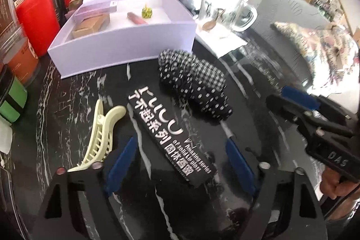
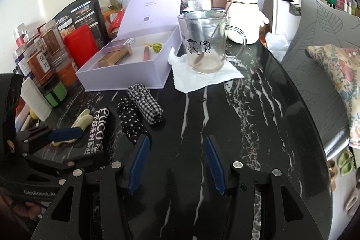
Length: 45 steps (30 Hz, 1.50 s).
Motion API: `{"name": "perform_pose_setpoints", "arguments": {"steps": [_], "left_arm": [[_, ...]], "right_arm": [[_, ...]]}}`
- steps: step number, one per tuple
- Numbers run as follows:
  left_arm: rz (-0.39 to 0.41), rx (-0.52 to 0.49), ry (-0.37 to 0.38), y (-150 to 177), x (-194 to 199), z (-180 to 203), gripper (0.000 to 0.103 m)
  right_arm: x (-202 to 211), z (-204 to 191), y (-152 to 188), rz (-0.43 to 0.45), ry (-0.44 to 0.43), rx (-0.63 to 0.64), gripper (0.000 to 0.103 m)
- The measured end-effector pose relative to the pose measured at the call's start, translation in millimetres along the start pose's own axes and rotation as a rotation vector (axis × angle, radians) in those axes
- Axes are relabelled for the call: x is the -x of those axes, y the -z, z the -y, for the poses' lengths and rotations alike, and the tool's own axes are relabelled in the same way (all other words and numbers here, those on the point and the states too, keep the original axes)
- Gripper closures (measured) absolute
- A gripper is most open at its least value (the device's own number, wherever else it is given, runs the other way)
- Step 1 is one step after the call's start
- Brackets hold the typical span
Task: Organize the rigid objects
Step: 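Move the left tool to the black PUCO box and the right tool to the polka-dot scrunchie, then grasp the black PUCO box with the left tool while the right tool grasps the polka-dot scrunchie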
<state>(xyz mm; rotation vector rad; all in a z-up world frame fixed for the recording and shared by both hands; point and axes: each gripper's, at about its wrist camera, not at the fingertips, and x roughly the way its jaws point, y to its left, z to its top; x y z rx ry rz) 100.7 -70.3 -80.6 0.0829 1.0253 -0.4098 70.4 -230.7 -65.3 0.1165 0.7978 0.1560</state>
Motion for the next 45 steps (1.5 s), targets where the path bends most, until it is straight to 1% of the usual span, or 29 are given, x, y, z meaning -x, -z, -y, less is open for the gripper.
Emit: {"name": "perform_pose_setpoints", "arguments": {"steps": [2,3,4,5,9,10,11,13,14,17,18,22,27,34,38,42,44,45], "left_arm": [[-0.028,0.017,0.005,0,-7,-2,0.030],[-0.014,0.019,-0.003,-1,-7,-3,0.031],[-0.011,0.017,-0.012,-2,-8,-3,0.037],[-0.013,0.017,-0.014,-3,-9,-3,0.041],[-0.003,0.003,-0.030,-10,-16,-5,0.041],[0.006,-0.001,-0.029,-12,-15,-6,0.042],[0.016,-0.011,-0.036,-13,-16,-6,0.056],[0.034,-0.022,-0.072,-15,-16,-9,0.071],[0.036,-0.023,-0.070,-16,-16,-11,0.078],[0.037,-0.007,-0.029,-19,-14,-18,0.078],[0.044,-0.008,-0.028,-19,-12,-19,0.078],[0.099,-0.007,-0.032,-24,11,-25,0.078],[0.139,0.010,-0.072,-23,38,-41,0.078],[0.144,0.085,-0.109,-14,46,-72,0.078],[0.134,0.118,-0.107,-8,45,-84,0.078],[0.124,0.127,-0.099,-3,45,-87,0.078],[0.119,0.132,-0.097,-1,44,-89,0.078],[0.117,0.134,-0.097,0,43,-89,0.078]], "right_arm": [[-2,-1,-1,-0.002,0.001,0.001,0.052],[-2,-2,-2,-0.002,0.001,0.002,0.052],[-3,-2,-2,-0.003,0.000,0.002,0.052],[-4,-3,-3,-0.004,-0.004,0.003,0.052],[-8,-5,-5,-0.007,-0.013,0.011,0.052],[-9,-5,-6,-0.008,-0.019,0.011,0.052],[-10,-6,-7,-0.009,-0.023,0.010,0.052],[-11,-7,-9,-0.011,-0.035,0.012,0.052],[-12,-8,-10,-0.011,-0.042,0.016,0.052],[-14,-14,-11,-0.014,-0.054,0.033,0.052],[-15,-16,-12,-0.015,-0.054,0.040,0.052],[-20,-23,-12,-0.032,-0.075,0.059,0.052],[-23,-37,-14,-0.039,-0.128,0.070,0.052],[-32,-58,-18,-0.035,-0.145,0.112,0.052],[-47,-62,-18,-0.051,-0.091,0.130,0.052],[-60,-62,-18,-0.080,-0.091,0.134,0.052],[-67,-64,-17,-0.097,-0.096,0.136,0.055],[-69,-65,-16,-0.102,-0.093,0.140,0.058]]}}
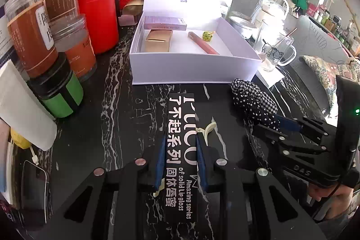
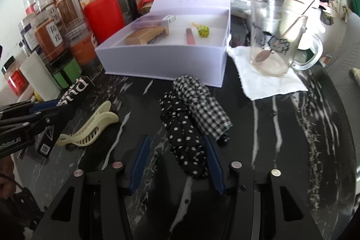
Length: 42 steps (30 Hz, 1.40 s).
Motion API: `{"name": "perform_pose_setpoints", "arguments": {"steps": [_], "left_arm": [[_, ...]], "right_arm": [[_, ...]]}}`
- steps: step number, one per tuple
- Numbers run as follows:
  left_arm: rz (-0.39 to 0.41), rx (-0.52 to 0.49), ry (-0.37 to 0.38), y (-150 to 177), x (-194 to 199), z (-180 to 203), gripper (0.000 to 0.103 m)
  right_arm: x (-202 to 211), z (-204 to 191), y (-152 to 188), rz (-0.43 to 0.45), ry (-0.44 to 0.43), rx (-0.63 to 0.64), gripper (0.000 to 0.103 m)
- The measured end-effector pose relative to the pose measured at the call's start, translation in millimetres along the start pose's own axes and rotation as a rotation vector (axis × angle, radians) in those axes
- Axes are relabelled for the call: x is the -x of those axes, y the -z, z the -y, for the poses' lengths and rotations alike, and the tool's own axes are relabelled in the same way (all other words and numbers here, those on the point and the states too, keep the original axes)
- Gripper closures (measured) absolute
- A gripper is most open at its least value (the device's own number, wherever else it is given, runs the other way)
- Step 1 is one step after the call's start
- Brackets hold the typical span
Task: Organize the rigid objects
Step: 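Grasp the black PUCO box with the left tool while the right tool grasps the polka-dot scrunchie, then lift the PUCO box and scrunchie and carry both toward the white box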
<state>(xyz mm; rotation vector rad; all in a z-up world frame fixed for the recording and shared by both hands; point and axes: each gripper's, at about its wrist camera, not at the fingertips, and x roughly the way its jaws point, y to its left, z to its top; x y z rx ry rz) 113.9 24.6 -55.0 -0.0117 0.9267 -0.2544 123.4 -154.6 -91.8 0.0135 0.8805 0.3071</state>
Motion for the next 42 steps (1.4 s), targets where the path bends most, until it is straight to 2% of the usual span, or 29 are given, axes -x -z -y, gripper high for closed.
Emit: {"name": "perform_pose_setpoints", "arguments": {"steps": [4,6,9,25,42], "left_arm": [[-0.011,0.011,0.002,2,-3,-2,0.078],[-0.013,0.013,0.000,4,-3,-3,0.078],[-0.012,0.014,-0.003,7,-2,-3,0.078],[0.025,0.014,0.014,31,28,5,0.078],[0.091,-0.033,0.085,52,74,28,0.078]], "right_arm": [[-4,-4,0,-0.003,0.018,0.017,0.071],[-5,-3,0,-0.003,0.011,0.011,0.082],[-1,-3,2,0.006,0.016,0.015,0.085],[47,-16,19,0.083,0.019,0.003,0.086],[119,-32,57,0.182,0.056,-0.029,0.086]]}}
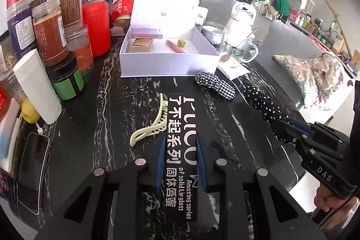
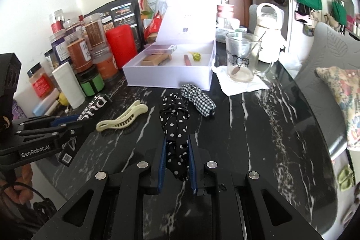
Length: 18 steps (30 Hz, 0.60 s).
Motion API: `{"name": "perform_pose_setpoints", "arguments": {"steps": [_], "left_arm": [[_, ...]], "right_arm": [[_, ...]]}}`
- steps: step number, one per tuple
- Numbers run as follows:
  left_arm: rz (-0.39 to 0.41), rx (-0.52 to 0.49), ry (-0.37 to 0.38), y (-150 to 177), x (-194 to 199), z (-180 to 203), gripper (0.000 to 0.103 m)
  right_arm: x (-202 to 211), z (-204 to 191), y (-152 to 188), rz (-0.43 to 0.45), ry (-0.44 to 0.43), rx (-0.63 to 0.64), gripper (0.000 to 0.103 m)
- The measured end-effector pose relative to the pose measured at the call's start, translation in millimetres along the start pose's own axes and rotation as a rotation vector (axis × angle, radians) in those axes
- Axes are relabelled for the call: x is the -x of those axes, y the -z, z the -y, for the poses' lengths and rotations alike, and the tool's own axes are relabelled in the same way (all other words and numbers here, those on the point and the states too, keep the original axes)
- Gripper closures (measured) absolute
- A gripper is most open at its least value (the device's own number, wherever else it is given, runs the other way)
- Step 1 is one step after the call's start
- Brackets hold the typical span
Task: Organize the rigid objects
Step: 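Lift the PUCO box and scrunchie and carry both toward the white box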
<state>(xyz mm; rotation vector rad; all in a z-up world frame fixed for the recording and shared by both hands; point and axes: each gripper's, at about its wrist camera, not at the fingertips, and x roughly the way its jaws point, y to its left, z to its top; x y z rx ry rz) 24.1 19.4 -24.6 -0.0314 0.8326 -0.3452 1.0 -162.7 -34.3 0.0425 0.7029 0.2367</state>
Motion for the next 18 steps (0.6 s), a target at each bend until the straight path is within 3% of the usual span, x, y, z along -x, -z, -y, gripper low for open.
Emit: {"name": "perform_pose_setpoints", "arguments": {"steps": [9,18], "left_arm": [[0.023,-0.012,-0.001,-7,9,6,0.078],[0.074,-0.013,-0.011,-32,20,3,0.078]], "right_arm": [[22,-13,4,0.022,-0.011,0.010,0.085],[38,-22,-19,0.074,-0.024,0.056,0.086]]}}
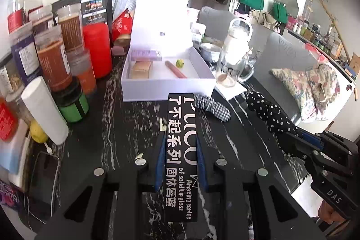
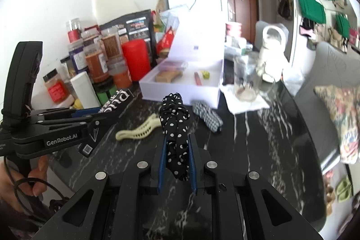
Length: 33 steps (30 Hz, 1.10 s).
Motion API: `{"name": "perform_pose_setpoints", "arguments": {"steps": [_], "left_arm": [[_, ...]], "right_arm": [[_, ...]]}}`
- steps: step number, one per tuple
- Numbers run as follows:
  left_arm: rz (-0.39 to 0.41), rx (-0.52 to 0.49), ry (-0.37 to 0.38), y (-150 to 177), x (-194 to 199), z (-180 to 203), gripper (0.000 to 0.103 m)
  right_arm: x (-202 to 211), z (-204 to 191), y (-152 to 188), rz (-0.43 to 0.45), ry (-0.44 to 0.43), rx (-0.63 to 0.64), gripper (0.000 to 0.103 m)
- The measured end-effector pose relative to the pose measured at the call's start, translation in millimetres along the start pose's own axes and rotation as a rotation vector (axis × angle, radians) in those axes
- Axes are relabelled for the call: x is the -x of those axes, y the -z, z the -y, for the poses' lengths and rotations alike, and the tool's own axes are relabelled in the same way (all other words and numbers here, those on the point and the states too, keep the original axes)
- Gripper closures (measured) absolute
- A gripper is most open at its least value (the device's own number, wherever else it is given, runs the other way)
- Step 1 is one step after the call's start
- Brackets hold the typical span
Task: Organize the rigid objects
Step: 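Lift the PUCO box and scrunchie and carry both toward the white box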
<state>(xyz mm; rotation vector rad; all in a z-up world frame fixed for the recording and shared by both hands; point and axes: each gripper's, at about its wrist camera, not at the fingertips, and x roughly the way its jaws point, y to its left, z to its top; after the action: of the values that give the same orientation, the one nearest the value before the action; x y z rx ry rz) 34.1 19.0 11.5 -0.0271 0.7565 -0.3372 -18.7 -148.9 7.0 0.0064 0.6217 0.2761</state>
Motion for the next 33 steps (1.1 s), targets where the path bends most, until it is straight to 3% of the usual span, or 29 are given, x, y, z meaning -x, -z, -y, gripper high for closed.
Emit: {"name": "perform_pose_setpoints", "arguments": {"steps": [18,33], "left_arm": [[0.053,-0.024,0.000,-63,-8,-6,0.078],[0.048,-0.031,0.016,-118,-50,-17,0.078]], "right_arm": [[-13,-1,-60,0.059,-0.024,0.069,0.085],[-57,9,-100,0.040,-0.026,0.092,0.085]]}}
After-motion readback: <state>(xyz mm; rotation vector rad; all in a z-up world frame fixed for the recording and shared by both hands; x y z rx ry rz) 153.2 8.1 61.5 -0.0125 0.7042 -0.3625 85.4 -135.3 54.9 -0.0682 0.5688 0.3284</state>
